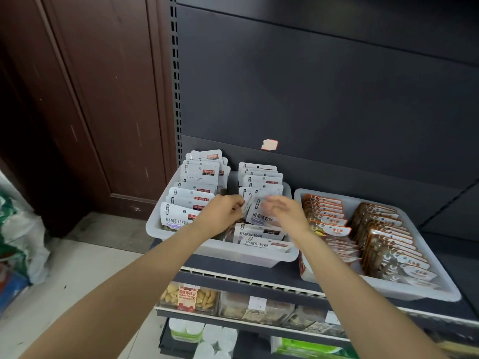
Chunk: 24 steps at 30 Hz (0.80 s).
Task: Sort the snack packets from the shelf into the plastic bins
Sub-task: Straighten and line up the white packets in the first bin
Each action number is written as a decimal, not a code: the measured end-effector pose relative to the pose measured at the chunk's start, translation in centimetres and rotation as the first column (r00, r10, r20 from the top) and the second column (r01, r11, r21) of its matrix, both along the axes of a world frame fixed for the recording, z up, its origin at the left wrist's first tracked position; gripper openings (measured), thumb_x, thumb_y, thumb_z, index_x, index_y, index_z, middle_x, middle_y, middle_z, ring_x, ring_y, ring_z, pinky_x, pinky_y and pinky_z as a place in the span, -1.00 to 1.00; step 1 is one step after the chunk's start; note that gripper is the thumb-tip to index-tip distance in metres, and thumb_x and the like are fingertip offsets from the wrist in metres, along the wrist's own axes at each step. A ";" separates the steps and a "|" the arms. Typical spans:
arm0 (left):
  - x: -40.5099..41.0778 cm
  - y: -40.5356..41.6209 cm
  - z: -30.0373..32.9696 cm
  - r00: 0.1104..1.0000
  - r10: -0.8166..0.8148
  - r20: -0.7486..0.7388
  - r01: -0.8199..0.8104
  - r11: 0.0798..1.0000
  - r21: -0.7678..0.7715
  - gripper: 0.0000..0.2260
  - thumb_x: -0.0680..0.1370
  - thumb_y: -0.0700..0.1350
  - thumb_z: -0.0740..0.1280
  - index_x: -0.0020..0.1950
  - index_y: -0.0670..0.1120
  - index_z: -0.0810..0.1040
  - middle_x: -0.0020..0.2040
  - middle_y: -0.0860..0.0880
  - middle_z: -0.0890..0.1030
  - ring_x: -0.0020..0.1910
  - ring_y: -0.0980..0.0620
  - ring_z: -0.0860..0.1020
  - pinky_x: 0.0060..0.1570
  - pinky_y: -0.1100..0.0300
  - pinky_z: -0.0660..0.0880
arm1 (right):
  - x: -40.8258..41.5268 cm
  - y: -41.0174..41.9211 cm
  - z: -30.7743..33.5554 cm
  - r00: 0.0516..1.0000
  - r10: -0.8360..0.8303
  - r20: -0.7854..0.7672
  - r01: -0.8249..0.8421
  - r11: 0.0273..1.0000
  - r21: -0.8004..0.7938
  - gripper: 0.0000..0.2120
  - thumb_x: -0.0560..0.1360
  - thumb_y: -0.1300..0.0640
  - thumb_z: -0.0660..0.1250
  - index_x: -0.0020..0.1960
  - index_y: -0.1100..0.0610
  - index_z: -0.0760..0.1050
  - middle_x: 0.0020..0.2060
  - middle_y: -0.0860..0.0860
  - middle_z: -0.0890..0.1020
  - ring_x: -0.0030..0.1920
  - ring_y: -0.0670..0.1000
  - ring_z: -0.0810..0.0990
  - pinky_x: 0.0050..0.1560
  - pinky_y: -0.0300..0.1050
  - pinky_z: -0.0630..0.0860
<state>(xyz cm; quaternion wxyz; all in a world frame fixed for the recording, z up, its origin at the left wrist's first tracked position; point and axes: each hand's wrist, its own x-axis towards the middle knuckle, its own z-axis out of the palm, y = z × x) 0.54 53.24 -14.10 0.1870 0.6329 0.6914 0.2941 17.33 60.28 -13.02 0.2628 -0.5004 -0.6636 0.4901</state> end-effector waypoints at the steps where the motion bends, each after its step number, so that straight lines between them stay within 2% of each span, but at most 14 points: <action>1: -0.6 -0.2 0.1 0.999 0.030 0.029 -0.030 0.999 0.022 -0.90 0.56 -0.24 0.25 0.00 -0.19 0.55 -0.03 -0.13 0.65 -0.06 -0.06 0.59 -0.06 0.18 0.49 | -0.3 0.0 -0.2 0.997 -0.014 0.073 0.007 0.996 0.090 -0.58 0.54 0.33 0.26 0.37 0.12 0.38 0.26 0.06 0.50 0.26 0.04 0.49 0.19 -0.08 0.49; 3: -1.9 -0.6 0.4 0.991 0.066 0.120 -0.073 0.996 0.052 -0.87 0.56 -0.29 0.22 -0.14 -0.13 0.49 -0.22 -0.12 0.60 -0.24 -0.04 0.51 -0.21 0.20 0.39 | -1.0 0.1 -0.2 0.990 0.002 0.138 -0.027 0.984 0.179 -0.36 0.49 0.30 0.36 0.48 0.04 0.20 0.34 -0.01 0.37 0.34 -0.03 0.35 0.32 -0.04 0.39; 4: -2.6 -0.8 0.6 0.985 0.069 0.161 -0.078 0.996 0.051 -0.80 0.57 -0.30 0.21 -0.21 -0.07 0.44 -0.31 -0.08 0.54 -0.32 0.00 0.44 -0.26 0.20 0.35 | -1.3 0.1 -0.1 0.989 0.030 0.146 -0.057 0.982 0.181 -0.33 0.47 0.27 0.39 0.49 0.04 0.18 0.30 -0.04 0.38 0.32 -0.07 0.35 0.33 -0.06 0.36; 5: -3.2 -1.1 0.7 0.979 0.075 0.189 -0.083 0.996 0.037 -0.74 0.57 -0.30 0.21 -0.26 -0.02 0.40 -0.36 -0.04 0.47 -0.36 0.02 0.38 -0.29 0.20 0.32 | -1.6 0.1 -0.1 0.989 0.051 0.142 -0.076 0.981 0.181 -0.37 0.46 0.26 0.41 0.46 0.05 0.24 0.21 -0.06 0.42 0.24 -0.09 0.39 0.28 -0.12 0.36; 7: -4.3 -1.7 0.7 0.975 0.097 0.198 -0.103 0.994 0.020 -0.71 0.58 -0.29 0.22 -0.29 0.00 0.37 -0.38 -0.01 0.44 -0.38 0.04 0.35 -0.33 0.24 0.31 | -2.2 0.5 -0.1 0.987 0.048 0.152 -0.080 0.973 0.216 -0.66 0.46 0.25 0.41 0.22 0.12 0.50 -0.02 -0.05 0.52 -0.02 -0.08 0.48 0.04 -0.19 0.38; 9: -5.2 -2.3 0.4 0.982 0.149 0.119 -0.149 0.989 -0.009 -0.82 0.57 -0.24 0.27 -0.20 -0.03 0.46 -0.26 -0.02 0.55 -0.26 0.02 0.47 -0.25 0.32 0.38 | -2.8 0.5 -0.2 0.975 0.032 0.220 -0.098 0.950 0.297 -0.95 0.46 0.23 0.42 -0.09 0.14 0.58 -0.23 -0.03 0.55 -0.18 -0.06 0.50 -0.07 -0.17 0.37; 10: -5.7 -2.6 0.2 0.983 0.165 0.083 -0.162 0.986 -0.038 -0.93 0.57 -0.21 0.30 -0.08 -0.06 0.53 -0.13 -0.03 0.60 -0.13 0.02 0.53 -0.11 0.30 0.43 | -3.2 0.5 -0.4 0.962 0.039 0.269 -0.130 0.936 0.329 -0.95 0.46 0.21 0.41 -0.17 0.12 0.57 -0.26 -0.02 0.58 -0.19 -0.05 0.51 -0.09 -0.15 0.40; 12: -6.6 -3.5 0.0 0.985 0.174 0.005 -0.173 0.982 -0.077 -0.79 0.55 -0.15 0.33 0.18 -0.09 0.53 0.11 -0.04 0.58 0.10 0.02 0.53 0.12 0.20 0.44 | -4.0 0.2 -0.8 0.929 0.040 0.367 -0.183 0.914 0.362 -0.92 0.49 0.18 0.38 -0.18 0.12 0.59 -0.23 0.01 0.63 -0.16 -0.01 0.57 -0.11 -0.13 0.46; 15: -7.0 -4.8 0.3 0.984 0.172 -0.054 -0.173 0.985 -0.014 -0.55 0.52 -0.07 0.38 0.38 -0.03 0.36 0.32 0.00 0.43 0.27 0.01 0.43 0.25 0.14 0.38 | -5.7 -1.1 -0.9 0.905 0.031 0.424 -0.223 0.884 0.411 -0.91 0.51 0.13 0.36 -0.07 0.09 0.64 -0.17 0.00 0.67 -0.13 -0.01 0.60 -0.08 -0.14 0.47; 18: -6.3 -4.8 0.9 0.990 0.119 -0.078 -0.116 0.992 0.048 -0.51 0.54 -0.09 0.34 0.44 -0.01 0.29 0.40 0.00 0.36 0.33 0.00 0.37 0.28 0.14 0.35 | -7.7 -2.2 -1.3 0.905 0.060 0.420 -0.284 0.820 0.496 -0.91 0.51 0.07 0.37 -0.10 0.04 0.63 -0.25 -0.07 0.66 -0.22 -0.01 0.58 0.02 -0.07 0.45; 21: -5.9 -4.0 0.9 0.946 0.101 -0.309 -0.096 0.995 0.030 -0.60 0.60 -0.06 0.24 0.43 -0.02 0.31 0.35 -0.03 0.42 0.29 -0.05 0.39 0.27 0.06 0.36 | -8.9 -2.9 -1.7 0.929 0.085 0.361 -0.274 0.814 0.513 -0.91 0.51 0.06 0.36 -0.12 0.05 0.61 -0.29 -0.05 0.65 -0.28 -0.04 0.54 -0.08 -0.13 0.43; 24: -5.6 -3.6 0.2 0.867 0.007 -0.499 -0.081 0.988 -0.128 -0.65 0.64 -0.11 0.14 0.43 -0.01 0.31 0.35 -0.06 0.41 0.30 -0.09 0.36 0.26 0.02 0.33 | -8.1 -2.4 -1.9 0.901 0.079 0.426 -0.301 0.822 0.484 -0.91 0.52 0.07 0.34 -0.05 0.05 0.61 -0.18 -0.03 0.68 -0.13 0.00 0.60 0.04 -0.05 0.48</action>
